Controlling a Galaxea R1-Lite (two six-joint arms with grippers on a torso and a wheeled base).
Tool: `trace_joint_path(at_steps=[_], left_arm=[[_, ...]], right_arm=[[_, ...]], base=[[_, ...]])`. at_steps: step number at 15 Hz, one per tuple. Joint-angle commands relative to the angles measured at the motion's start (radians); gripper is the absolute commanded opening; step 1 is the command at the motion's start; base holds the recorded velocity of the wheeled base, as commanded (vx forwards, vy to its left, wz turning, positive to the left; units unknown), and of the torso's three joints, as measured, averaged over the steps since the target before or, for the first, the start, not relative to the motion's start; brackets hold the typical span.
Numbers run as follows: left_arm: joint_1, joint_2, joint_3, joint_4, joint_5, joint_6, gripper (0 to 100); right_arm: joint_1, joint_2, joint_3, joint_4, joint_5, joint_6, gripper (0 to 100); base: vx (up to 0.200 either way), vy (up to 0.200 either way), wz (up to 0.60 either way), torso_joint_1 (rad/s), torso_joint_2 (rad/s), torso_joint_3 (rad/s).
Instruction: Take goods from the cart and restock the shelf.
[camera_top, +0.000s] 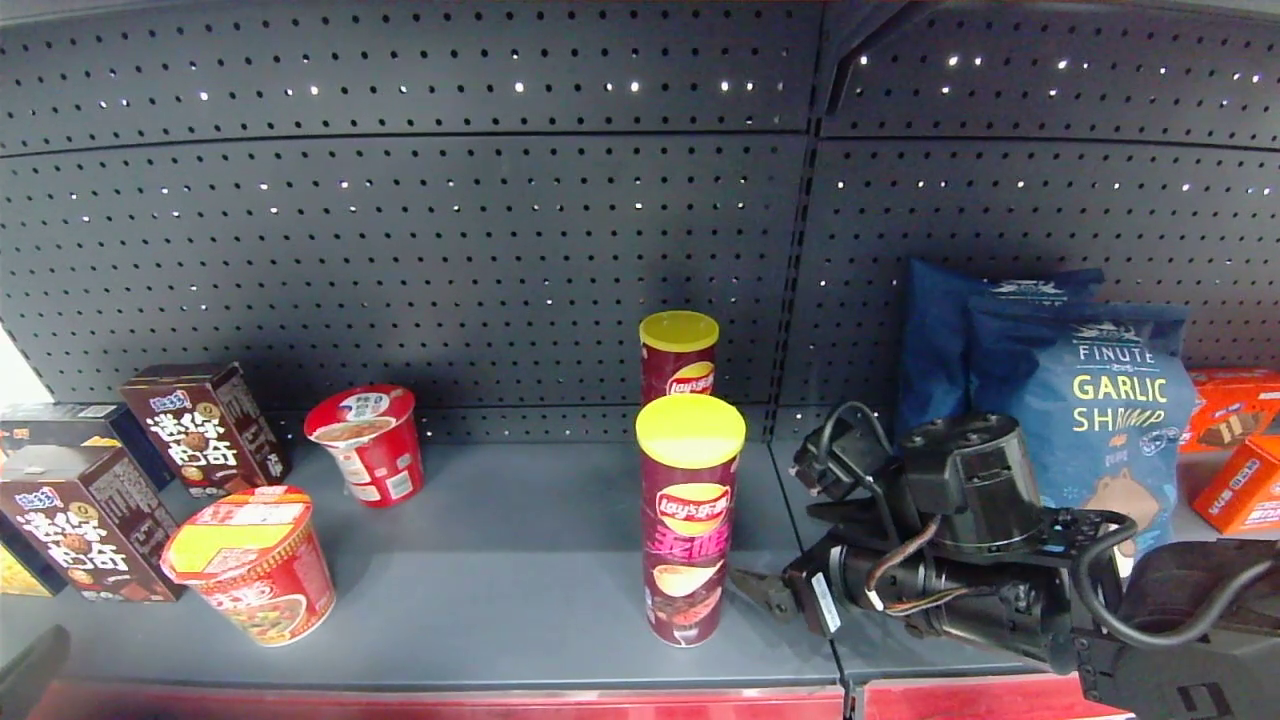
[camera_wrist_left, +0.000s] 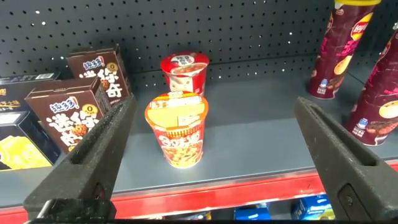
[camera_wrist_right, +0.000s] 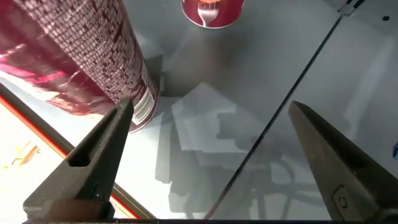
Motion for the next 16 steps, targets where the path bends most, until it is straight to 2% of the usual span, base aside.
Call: trace_joint_path(at_steps=[1,4,6,10,14,16], left_arm=[[0.0,0.005,0.003,0.001,-0.001,0.0,100],[-0.002,0.004,0.004,-0.001,-0.001,0.0,100],[-0.009,0.004,0.001,-0.001,-0.002,0.002,100],[-0.012,-0.001,0.009,-0.001,-0.015,0.005,100],[-0.006,-0.001,0.029,0.001,-0.016,0.005,100],[-0.005,-0.004,0.032,0.001,-0.015,0.006,100]], right_arm=[[-0.001,-0.009,0.008,-0.001,-0.002,-0.001,100],[-0.03,-0.07,0.069,-0.009,-0.007,-0.001,100],[-0.089,-0.161,0.106,-0.002,-0.008,0.022,100],[-0.144,-0.363,0.17,0.027,-0.018,0.051,100],[-0.32,-0.534,0.178,0.027,-0.016,0.045,100],[-0.354,-0.647,0.241,0.034,-0.014,0.047,100]], base=[[0.0,0.0,0.0,0.0,0.0,0.0],[0.0,0.0,0.0,0.0,0.0,0.0],[0.0,0.0,0.0,0.0,0.0,0.0],[0.0,0.0,0.0,0.0,0.0,0.0],[0.0,0.0,0.0,0.0,0.0,0.0],[0.0,0.0,0.0,0.0,0.0,0.0]])
